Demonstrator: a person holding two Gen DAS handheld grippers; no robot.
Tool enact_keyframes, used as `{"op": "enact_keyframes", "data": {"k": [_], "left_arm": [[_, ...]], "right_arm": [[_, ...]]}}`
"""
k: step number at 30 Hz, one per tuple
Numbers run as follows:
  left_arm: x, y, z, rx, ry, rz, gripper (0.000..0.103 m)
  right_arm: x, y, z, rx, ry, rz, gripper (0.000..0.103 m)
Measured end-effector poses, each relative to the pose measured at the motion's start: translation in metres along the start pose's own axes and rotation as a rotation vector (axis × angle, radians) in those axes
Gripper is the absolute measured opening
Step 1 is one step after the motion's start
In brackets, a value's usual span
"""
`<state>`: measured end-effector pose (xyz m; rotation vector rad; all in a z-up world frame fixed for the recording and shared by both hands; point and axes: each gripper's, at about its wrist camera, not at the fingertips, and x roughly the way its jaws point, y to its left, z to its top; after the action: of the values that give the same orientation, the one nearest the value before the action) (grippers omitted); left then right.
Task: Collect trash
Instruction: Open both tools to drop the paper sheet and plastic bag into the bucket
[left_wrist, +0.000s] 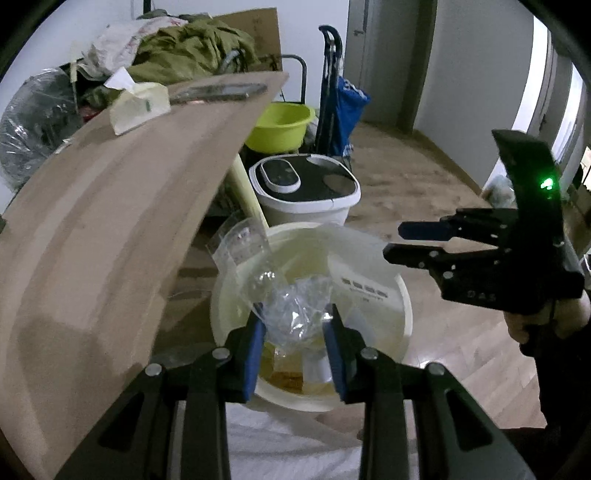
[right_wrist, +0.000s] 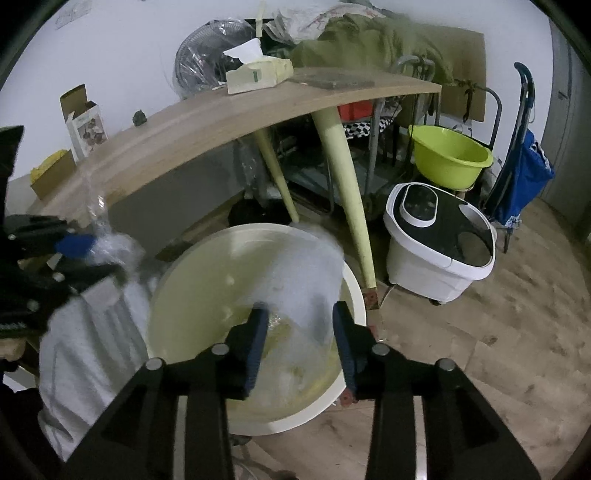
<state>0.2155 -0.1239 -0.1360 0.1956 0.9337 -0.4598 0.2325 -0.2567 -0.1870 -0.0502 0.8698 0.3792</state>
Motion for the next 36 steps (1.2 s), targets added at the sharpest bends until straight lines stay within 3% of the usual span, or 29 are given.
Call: {"op": "enact_keyframes", "data": {"k": [6,11,17,21,26,36], "left_arm": [[0.018,-0.012,0.008,0.042,0.039,-0.003,0.032],[0.038,-0.019,0.014,0.061,0.093,-0.008,0.035],[0.049,-0.020,0.015,0.057,0.113,-0.030,0.048],[0.044,-0.019,0.016,0.054,0.097,-0.041,0.061],[0.029,-0.019,0.016,0.053,0.066,-0.065,0.065],[-0.004,-0.015,0.021,0.043,-0.019,-0.072,0.073]], "right_arm": [[0.001,-0.004,-0.003,0.013,0.010,0.002,0.034],[-0.005,-0.013,-0.003,0.032,0.006,-0.030,0.046],[-0.014,-0.020,-0.007,0.050,0.002,-0.067,0.047],[-0.017,-0.021,-0.011,0.061,0.013,-0.093,0.048],[-0.023,-0.017,-0.012,0.065,0.019,-0.114,0.062],[-0.048,0.001,-0.005,0.052,-0.013,-0.128,0.066]]}}
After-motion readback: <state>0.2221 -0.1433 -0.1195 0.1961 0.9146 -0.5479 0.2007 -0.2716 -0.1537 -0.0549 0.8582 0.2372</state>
